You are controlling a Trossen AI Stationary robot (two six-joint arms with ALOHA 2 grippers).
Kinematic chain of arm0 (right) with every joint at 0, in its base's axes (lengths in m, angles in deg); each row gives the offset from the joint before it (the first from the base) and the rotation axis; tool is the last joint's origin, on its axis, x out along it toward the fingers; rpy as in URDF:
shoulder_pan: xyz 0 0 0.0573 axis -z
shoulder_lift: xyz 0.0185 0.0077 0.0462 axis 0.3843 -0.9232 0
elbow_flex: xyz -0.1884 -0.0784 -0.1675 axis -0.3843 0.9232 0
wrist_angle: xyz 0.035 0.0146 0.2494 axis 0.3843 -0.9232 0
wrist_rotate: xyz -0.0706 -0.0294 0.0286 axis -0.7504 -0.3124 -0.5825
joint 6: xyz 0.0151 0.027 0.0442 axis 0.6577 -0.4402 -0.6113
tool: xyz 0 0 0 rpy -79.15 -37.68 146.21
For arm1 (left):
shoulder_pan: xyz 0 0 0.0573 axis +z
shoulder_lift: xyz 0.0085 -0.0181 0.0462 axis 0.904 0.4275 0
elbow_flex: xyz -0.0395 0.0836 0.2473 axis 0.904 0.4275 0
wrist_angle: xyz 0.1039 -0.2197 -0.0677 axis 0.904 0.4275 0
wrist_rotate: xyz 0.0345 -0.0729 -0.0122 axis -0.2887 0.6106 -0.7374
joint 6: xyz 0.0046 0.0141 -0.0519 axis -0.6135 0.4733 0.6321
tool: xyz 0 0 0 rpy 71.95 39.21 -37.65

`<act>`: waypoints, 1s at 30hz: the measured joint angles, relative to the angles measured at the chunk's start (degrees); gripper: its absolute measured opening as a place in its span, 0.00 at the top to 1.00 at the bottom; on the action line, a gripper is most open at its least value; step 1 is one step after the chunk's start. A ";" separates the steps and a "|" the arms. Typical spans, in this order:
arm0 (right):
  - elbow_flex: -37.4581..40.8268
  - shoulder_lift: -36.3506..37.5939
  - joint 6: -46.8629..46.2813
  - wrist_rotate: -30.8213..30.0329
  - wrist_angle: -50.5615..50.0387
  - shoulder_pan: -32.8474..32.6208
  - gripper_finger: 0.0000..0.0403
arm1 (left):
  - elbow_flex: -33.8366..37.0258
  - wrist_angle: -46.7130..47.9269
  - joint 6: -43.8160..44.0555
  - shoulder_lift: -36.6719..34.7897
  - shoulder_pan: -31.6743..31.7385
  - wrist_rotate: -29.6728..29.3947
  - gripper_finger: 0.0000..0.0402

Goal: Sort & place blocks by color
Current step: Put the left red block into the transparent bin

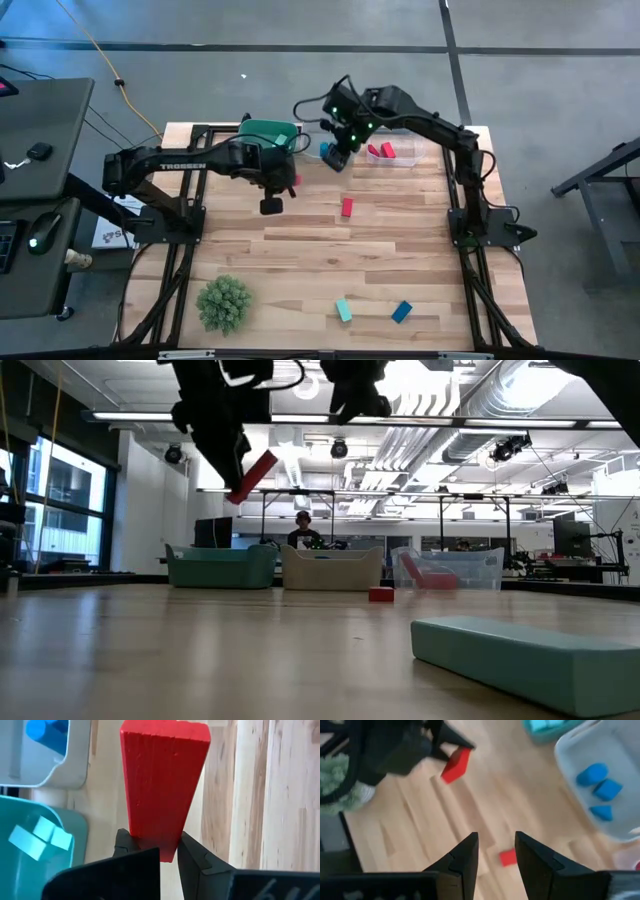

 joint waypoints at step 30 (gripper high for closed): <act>9.01 9.59 5.81 -23.57 -8.42 -15.16 0.71 | -2.66 -1.70 0.93 0.02 -3.06 -2.43 1.00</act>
